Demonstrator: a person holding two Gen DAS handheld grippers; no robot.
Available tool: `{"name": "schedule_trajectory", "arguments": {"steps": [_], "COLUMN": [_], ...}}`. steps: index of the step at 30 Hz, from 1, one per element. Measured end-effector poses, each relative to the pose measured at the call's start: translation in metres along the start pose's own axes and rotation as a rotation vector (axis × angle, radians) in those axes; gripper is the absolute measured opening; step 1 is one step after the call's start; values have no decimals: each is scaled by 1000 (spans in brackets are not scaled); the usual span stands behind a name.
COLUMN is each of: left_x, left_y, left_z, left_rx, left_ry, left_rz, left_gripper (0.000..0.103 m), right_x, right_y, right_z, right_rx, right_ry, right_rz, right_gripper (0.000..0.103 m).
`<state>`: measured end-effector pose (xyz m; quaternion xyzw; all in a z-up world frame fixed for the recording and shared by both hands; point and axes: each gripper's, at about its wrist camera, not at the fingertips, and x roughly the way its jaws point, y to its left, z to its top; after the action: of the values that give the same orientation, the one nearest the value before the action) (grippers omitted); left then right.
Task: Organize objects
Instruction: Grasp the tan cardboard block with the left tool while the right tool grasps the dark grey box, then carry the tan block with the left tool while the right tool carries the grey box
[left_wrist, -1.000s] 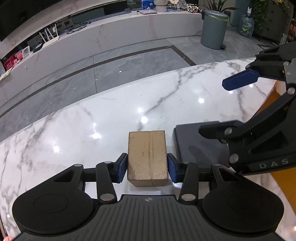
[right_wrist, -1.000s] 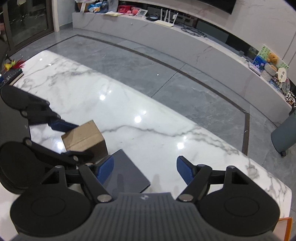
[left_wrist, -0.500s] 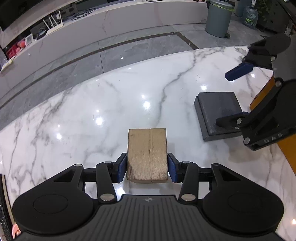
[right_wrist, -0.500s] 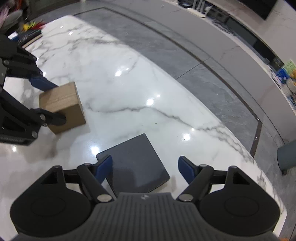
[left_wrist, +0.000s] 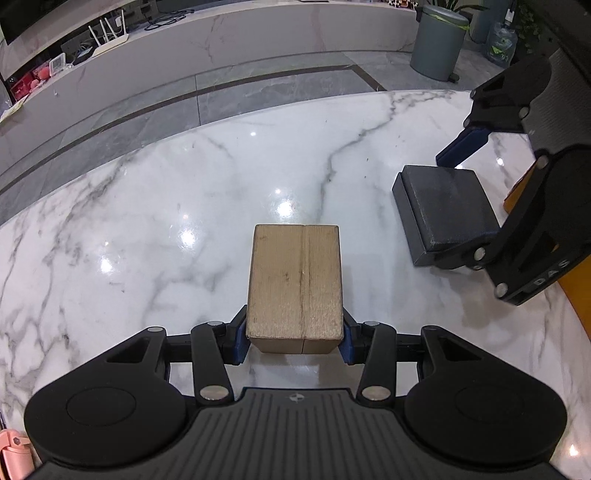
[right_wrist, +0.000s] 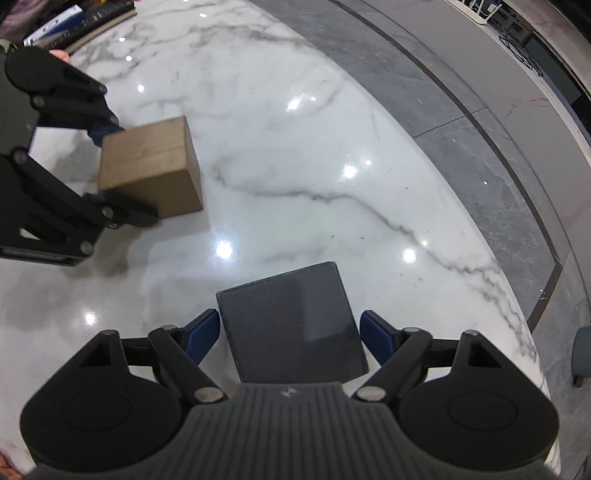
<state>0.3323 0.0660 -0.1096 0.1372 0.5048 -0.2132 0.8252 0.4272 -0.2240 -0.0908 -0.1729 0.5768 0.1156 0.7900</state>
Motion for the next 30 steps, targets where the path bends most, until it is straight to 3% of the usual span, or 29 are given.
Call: {"name": "schedule_trajectory", "arguments": {"steps": [15,23,30], "left_x": [7,7,8], "left_y": [-1,-2,1], "left_z": [-4,-10,-5], "left_rx": [-87,-94,-163], "left_ry": [-44,-100,-70], "left_rz": [20,34,41], "left_gripper": [56,56,58], "right_x": [16,19,16], "right_y": [1,-4,2], "right_z": [5,-3,-6], "right_rx": [32,164,208], "right_ry": [41,65,44], "right_rz": [-4,72,77], "right_gripper": [86,87,88]}}
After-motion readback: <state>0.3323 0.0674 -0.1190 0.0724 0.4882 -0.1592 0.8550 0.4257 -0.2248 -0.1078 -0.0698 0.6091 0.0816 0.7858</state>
